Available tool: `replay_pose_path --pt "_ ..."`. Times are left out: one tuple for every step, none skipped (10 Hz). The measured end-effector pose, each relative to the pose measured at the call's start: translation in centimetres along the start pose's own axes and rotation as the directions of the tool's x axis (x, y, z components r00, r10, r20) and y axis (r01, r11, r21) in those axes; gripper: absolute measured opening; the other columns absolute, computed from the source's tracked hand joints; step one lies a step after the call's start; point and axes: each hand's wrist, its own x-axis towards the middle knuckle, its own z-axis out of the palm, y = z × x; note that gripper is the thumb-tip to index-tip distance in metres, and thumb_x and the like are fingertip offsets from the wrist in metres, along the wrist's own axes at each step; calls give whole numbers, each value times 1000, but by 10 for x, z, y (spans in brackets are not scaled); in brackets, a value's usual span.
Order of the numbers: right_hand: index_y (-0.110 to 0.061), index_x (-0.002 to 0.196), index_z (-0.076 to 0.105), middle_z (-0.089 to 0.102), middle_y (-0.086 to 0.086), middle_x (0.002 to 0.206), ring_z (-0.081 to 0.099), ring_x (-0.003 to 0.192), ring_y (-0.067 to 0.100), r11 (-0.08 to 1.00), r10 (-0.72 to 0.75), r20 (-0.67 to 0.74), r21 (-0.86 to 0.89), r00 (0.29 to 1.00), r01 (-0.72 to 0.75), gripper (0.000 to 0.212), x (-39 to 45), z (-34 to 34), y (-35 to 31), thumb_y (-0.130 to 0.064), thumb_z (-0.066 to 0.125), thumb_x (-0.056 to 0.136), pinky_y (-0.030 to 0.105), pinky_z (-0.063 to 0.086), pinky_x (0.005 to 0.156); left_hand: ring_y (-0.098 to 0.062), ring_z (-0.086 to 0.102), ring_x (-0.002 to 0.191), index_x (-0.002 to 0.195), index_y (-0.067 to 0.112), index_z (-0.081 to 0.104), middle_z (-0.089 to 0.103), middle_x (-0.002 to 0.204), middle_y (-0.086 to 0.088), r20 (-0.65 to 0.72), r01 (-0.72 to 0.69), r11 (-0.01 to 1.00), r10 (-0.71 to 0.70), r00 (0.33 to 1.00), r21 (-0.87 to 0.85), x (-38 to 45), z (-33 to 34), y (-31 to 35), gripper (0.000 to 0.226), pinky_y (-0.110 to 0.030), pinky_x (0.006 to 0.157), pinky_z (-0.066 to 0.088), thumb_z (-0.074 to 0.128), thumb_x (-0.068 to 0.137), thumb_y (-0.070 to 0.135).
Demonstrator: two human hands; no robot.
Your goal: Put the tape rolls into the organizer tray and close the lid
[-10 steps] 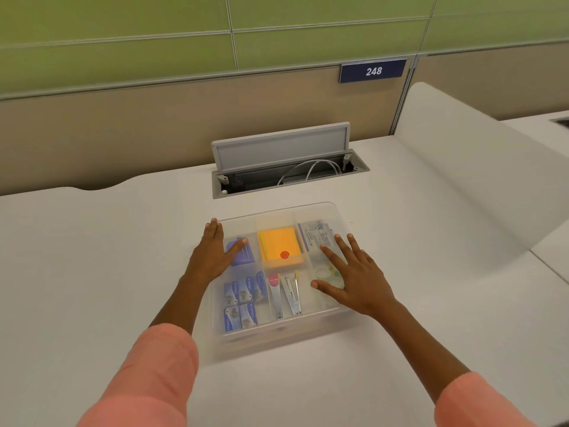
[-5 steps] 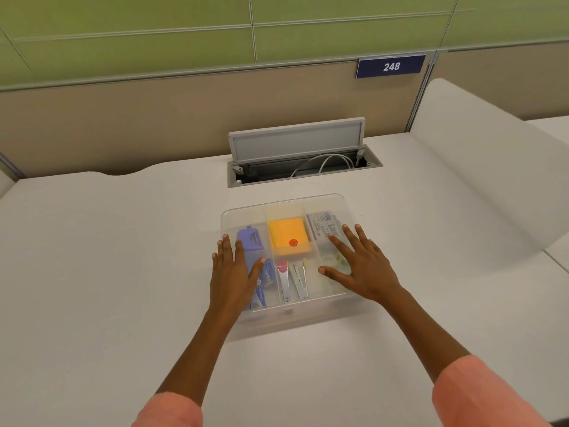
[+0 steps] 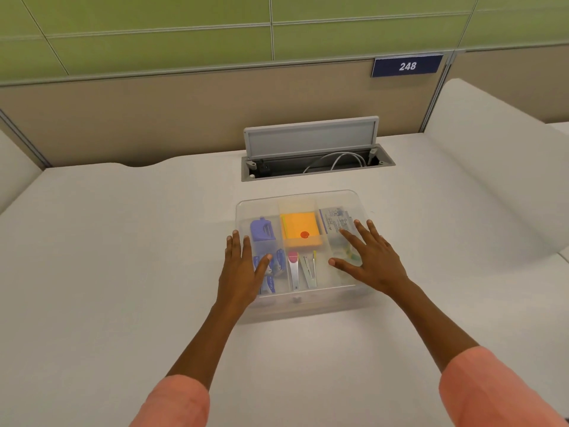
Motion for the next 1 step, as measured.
replay_pose_path --pt "-30 143 26 13 2 159 4 147 25 990 18 -37 142 999 -13 79 1 -8 -3 -69 44 77 54 13 117 -24 -8 146 145 15 0 -8 158 -8 -6 -17 999 18 1000 34 2 -1 -1 74 -39 118 8 34 90 49"
